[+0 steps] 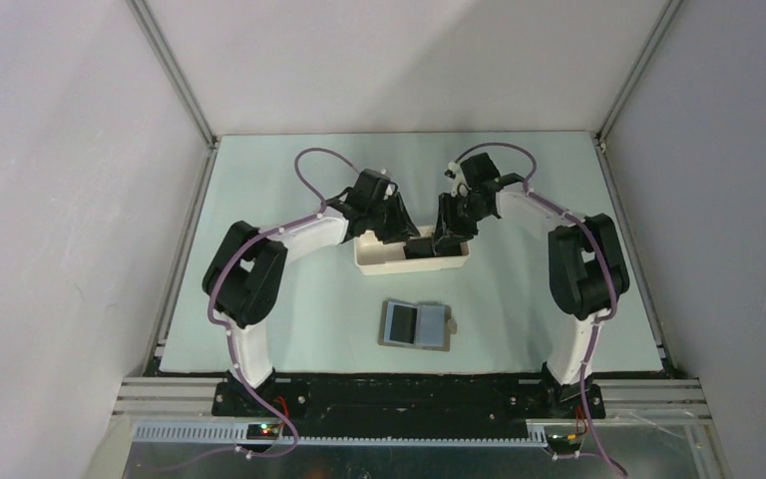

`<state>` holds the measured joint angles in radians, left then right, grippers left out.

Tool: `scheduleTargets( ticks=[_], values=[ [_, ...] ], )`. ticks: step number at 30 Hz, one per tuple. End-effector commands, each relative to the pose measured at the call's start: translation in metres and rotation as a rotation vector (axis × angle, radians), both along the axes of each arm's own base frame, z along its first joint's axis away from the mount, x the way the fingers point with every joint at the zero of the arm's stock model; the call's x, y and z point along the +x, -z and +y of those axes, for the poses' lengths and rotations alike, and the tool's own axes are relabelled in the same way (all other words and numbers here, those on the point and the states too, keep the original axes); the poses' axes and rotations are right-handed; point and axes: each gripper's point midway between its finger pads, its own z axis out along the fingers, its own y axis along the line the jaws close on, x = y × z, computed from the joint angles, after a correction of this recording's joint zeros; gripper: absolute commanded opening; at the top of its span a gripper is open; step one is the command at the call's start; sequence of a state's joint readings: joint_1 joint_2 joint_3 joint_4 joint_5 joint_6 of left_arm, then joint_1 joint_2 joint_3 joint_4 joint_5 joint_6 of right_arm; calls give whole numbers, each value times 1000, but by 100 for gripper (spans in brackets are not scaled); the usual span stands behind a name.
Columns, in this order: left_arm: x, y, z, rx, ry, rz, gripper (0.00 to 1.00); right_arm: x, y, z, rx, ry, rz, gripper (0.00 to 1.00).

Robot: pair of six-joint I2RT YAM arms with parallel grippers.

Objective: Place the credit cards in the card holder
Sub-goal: Pick up the credit card from the storage box.

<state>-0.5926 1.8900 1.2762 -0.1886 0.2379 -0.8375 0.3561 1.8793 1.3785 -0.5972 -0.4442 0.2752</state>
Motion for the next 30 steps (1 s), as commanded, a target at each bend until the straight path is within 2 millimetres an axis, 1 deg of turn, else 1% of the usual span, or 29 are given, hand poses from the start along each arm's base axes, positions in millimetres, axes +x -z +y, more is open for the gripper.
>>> scheduleTargets(
  ticks=[1, 4, 6, 11, 14, 16, 20, 21, 22, 24, 27, 29, 30],
  values=[
    [11, -23, 1, -20, -8, -74, 36, 12, 1, -1, -79, -5, -32, 36],
    [10, -18, -2, -27, 8, -55, 34, 15, 6, -2, -109, -7, -30, 34],
    [8, -16, -4, -32, 20, -43, 32, 16, 8, -3, -124, -7, -29, 32],
    [7, -11, -5, -31, 29, -32, 31, 19, 9, -7, -155, 0, -44, 20],
    [5, -10, -5, -30, 33, -29, 31, 19, 8, -6, -150, -6, -44, 19],
    [5, -10, -5, -30, 34, -31, 31, 18, 6, -4, -139, -13, -49, 22],
    [5, -10, -5, -29, 35, -33, 30, 20, 3, -1, -161, -14, -77, 38],
    [5, -9, -5, -28, 34, -30, 30, 21, 3, -1, -172, -15, -81, 41],
    [5, -8, -5, -27, 32, -27, 30, 20, 5, 1, -180, -22, -78, 45],
    [5, -7, -5, -27, 33, -25, 29, 19, 7, 1, -199, -28, -77, 49],
    [5, -3, -7, -22, 33, -17, 27, 19, 10, 2, -223, -31, -80, 51],
    [5, 0, -8, -20, 33, -12, 25, 19, 13, 0, -245, -31, -82, 49],
    [5, 2, -9, -20, 35, -8, 24, 19, 14, -1, -260, -28, -85, 46]
  ],
)
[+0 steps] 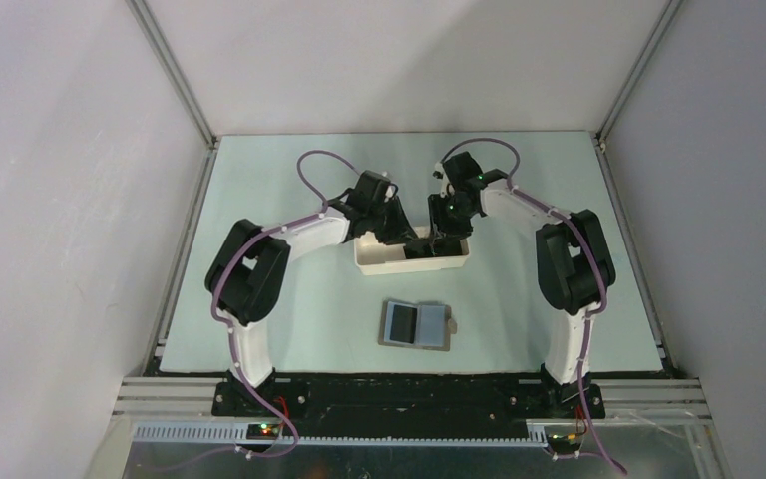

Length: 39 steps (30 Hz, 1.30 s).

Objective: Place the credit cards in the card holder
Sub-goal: Pick up the credit card from the storage box.

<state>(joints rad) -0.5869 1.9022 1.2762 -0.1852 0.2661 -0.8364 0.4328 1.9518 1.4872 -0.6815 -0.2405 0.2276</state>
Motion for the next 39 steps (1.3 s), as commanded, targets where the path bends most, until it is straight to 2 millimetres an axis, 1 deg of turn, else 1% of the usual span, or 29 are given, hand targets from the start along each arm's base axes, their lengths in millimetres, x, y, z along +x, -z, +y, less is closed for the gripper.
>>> scheduleTargets(
  ticks=[1, 4, 8, 12, 14, 19, 28, 34, 37, 39],
  values=[
    [6, -2, -10, -9, 23, -25, 23, 10, 1, -3, -67, -2, -37, 45],
    [5, 5, -13, -5, 28, -11, 21, 10, 4, -6, -81, 1, -35, 37],
    [3, 14, -15, 6, 27, 6, 20, 11, 7, -8, -97, 0, -36, 31],
    [1, 24, -14, 19, 24, 25, 18, 10, 1, -9, -102, 0, -47, 29],
    [0, 29, -12, 25, 22, 35, 17, 10, -5, -11, -105, 2, -59, 28],
    [-2, 35, -11, 33, 20, 48, 16, 11, -13, -17, -108, 10, -73, 27],
    [-2, 38, -11, 35, 20, 55, 13, 11, -27, -29, -110, 34, -87, 27],
    [-3, 40, -11, 36, 19, 59, 12, 9, -33, -36, -100, 47, -89, 28],
    [-3, 40, -11, 36, 21, 61, 12, 8, -34, -38, -97, 48, -87, 31],
    [-3, 40, -11, 36, 19, 61, 11, 8, -34, -41, -93, 53, -84, 36]
  ],
)
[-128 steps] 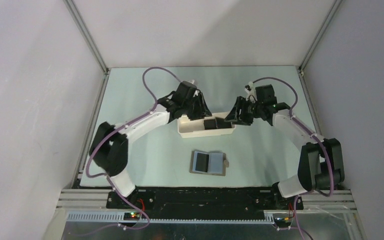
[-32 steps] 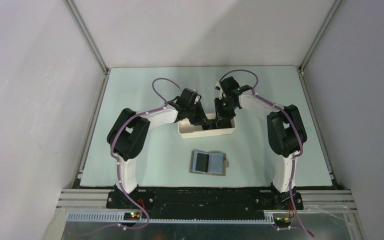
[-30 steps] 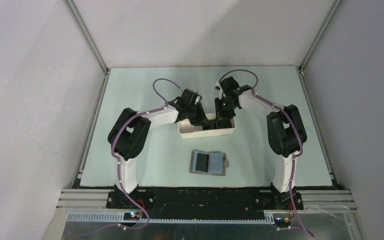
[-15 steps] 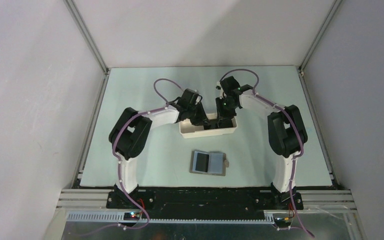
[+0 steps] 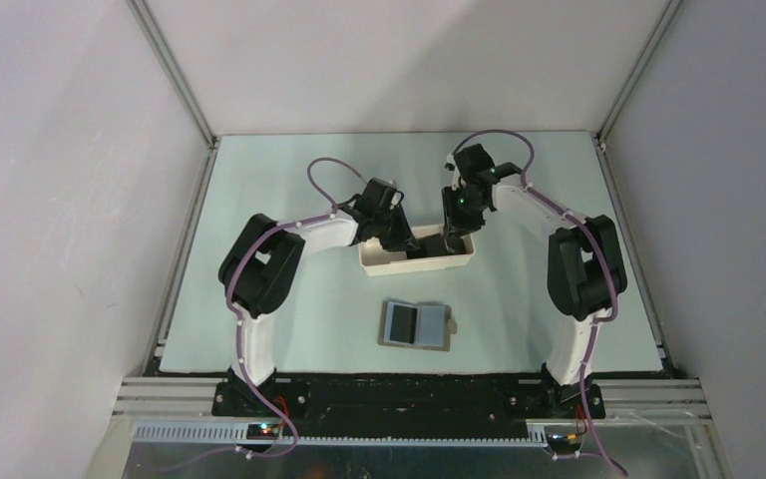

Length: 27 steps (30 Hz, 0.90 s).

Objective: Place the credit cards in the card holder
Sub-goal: Pick up the credit card from the storage box.

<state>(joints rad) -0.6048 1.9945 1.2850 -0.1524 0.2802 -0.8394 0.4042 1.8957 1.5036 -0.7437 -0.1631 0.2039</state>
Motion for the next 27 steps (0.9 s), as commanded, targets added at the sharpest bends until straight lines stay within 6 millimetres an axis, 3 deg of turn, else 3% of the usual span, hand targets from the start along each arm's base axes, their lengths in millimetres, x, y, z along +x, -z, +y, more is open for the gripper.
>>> scheduleTargets(
  ticks=[1, 10, 18, 27],
  values=[
    [1, 6, -1, 18, -5, 13, 11, 2, -13, -16, -25, 12, -34, 39],
    [2, -2, -4, 1, 4, 2, 9, -2, -12, -26, 60, 38, 3, 41],
    [12, -37, -17, -60, 29, -59, 10, -1, -17, -33, 87, 56, 8, 13],
    [13, -84, -46, -166, 106, -118, 35, -3, -23, -36, 92, 67, -3, 4]
  ],
)
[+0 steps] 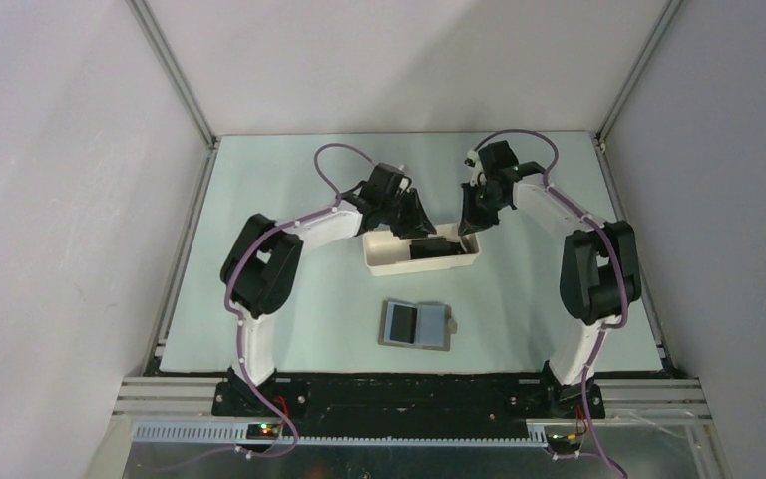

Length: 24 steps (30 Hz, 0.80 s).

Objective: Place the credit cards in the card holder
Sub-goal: Pick up the credit card from the storage box.

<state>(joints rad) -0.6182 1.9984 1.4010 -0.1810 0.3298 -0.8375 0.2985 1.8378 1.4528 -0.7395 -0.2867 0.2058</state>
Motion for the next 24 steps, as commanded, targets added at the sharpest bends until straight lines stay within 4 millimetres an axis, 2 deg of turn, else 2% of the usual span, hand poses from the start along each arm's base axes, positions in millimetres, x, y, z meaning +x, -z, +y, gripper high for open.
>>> scheduleTargets(
  ticks=[1, 2, 7, 14, 19, 21, 24],
  values=[
    [2, -49, -24, -103, 68, -70, 38, -2, -12, -13, -18, 17, -31, 4],
    [2, -54, -28, -118, 77, -76, 40, -2, -12, -13, -17, 20, -30, 4],
    [-4, -55, -45, -144, 113, -55, 43, -2, -16, -18, -4, 37, -36, 7],
    [-1, -53, -43, -127, 80, -71, 43, -3, -15, -25, 6, 56, -28, 11],
    [-3, -50, -46, -130, 88, -61, 48, -3, -12, -29, 4, 66, -22, 13],
    [-5, -50, -52, -142, 101, -49, 50, -4, -13, -29, 15, 70, -18, 16],
    [-7, -53, -61, -157, 118, -49, 50, -4, -18, -30, 59, 83, -19, 26]
  ],
)
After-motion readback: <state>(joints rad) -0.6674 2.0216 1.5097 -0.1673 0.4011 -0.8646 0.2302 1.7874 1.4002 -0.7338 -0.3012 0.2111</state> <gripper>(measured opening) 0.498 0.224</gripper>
